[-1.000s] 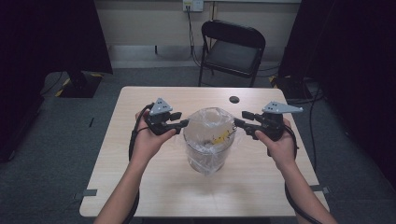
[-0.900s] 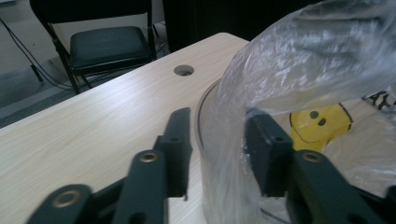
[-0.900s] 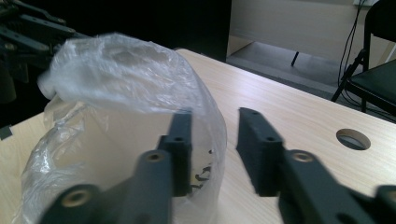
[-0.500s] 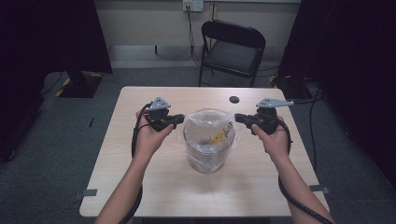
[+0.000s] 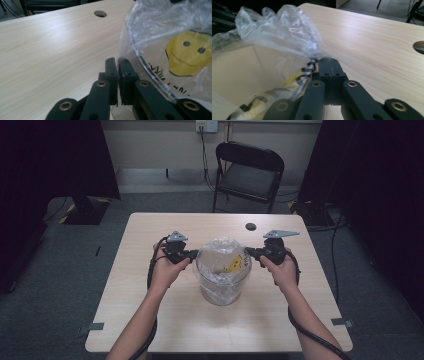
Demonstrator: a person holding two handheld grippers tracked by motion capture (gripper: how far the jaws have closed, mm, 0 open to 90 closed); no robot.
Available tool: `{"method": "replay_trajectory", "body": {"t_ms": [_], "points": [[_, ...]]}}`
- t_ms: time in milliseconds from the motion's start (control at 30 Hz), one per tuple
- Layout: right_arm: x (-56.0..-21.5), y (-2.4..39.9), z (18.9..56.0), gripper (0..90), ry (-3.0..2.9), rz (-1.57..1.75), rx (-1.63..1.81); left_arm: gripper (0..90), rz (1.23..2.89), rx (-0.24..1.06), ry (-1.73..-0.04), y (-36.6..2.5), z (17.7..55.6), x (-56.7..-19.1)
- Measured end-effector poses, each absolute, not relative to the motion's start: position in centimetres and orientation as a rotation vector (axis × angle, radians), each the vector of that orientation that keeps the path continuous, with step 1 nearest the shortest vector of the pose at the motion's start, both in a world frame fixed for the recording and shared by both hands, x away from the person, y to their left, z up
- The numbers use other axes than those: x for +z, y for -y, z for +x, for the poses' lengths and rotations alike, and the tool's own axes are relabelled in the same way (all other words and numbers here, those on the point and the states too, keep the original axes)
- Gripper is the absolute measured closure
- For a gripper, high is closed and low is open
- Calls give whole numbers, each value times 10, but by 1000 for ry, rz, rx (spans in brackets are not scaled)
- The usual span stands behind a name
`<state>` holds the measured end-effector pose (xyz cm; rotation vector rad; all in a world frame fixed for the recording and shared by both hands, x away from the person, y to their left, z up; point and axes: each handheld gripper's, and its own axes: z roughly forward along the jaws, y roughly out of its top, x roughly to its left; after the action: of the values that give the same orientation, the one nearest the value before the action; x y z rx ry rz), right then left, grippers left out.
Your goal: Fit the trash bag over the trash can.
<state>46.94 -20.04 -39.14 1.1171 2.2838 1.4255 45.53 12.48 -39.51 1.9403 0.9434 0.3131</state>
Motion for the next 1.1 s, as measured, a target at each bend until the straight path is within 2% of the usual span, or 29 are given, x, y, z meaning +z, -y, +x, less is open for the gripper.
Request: {"method": "replay_trajectory", "body": {"t_ms": [300, 433, 533, 567, 600, 733, 867, 967, 1067, 1100], "points": [[-396, 208, 455, 900, -2307, 1118, 1479, 896, 1927, 252, -920, -126, 440, -398], [-394, 210, 446, 892, -2313, 1085, 1447, 846, 1978, 327, -910, -126, 436, -394], [-390, 214, 443, 788, -2281, 1090, 1422, 720, 1960, 358, -903, -130, 436, -389], [-388, 216, 443, 783, -2272, 1090, 1432, 671, 1957, 376, -897, -133, 436, -387], [-385, 218, 441, 741, -2262, 1085, 1443, 651, 1953, 374, -901, -134, 435, -385], [-374, 223, 435, 563, -2220, 1064, 1440, 608, 1933, 396, -902, -142, 432, -376], [-362, 226, 426, 474, -2192, 1023, 1481, 590, 1930, 398, -884, -139, 428, -369], [-358, 223, 424, 488, -2198, 1009, 1477, 560, 1932, 424, -874, -136, 428, -365], [-357, 215, 425, 548, -2216, 986, 1471, 552, 1907, 408, -873, -136, 429, -364], [-358, 213, 426, 594, -2219, 981, 1470, 557, 1911, 407, -872, -135, 430, -364]]}}
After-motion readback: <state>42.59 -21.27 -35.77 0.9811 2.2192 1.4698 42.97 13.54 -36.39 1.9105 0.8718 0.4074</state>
